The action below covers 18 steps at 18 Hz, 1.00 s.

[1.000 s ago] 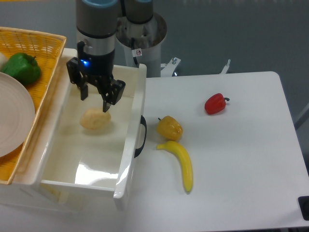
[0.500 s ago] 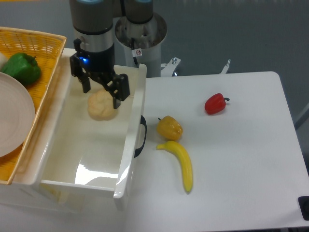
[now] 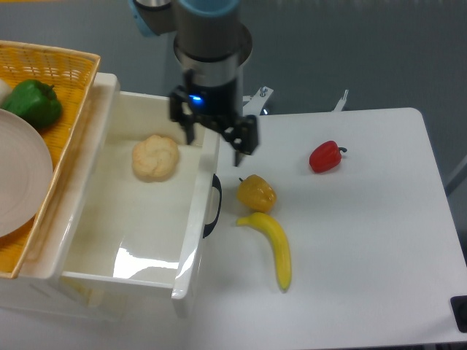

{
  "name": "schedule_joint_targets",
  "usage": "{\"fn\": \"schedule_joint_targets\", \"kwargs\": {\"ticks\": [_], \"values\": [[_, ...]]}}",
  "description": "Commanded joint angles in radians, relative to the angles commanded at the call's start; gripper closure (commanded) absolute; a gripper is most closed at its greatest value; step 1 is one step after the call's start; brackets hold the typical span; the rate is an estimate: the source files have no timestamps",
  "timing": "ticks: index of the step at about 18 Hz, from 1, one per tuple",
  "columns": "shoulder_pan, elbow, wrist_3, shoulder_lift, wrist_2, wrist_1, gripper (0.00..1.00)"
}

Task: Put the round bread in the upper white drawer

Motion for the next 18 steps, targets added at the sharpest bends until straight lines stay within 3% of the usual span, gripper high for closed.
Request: {"fn": "schedule_joint_targets", "kwargs": {"ticks": [4, 7, 14, 18], "values": [[0.067, 0.005, 0.077, -0.070, 0.029, 0.014, 0.00], [0.130, 0.014, 0.215, -0.130, 0.045, 0.021, 0.00], [0.192, 0.011, 0.270, -0.256, 0.045, 0.196, 0.00], [0.207, 0.008, 0.312, -0.288, 0.048, 0.218, 0.00]]}}
